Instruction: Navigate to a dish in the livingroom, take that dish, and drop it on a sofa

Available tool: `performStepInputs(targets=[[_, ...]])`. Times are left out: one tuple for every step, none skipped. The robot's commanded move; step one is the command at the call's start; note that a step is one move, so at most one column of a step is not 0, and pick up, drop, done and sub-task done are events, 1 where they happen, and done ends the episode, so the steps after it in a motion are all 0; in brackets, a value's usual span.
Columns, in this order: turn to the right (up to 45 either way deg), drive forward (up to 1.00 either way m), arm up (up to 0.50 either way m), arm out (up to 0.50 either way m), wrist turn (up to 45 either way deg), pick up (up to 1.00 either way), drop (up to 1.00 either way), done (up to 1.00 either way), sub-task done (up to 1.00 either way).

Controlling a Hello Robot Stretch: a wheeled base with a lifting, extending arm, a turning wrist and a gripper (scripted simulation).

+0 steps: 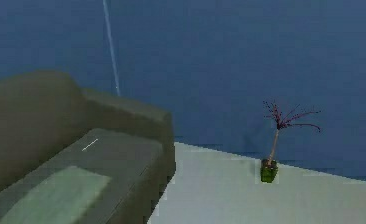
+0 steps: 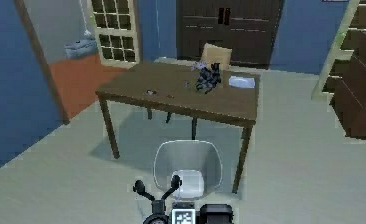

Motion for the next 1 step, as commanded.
performStepInputs(targets=[[0.0,0.25,0.0,0.0,0.0,0.0,0.0,0.0,0.0]])
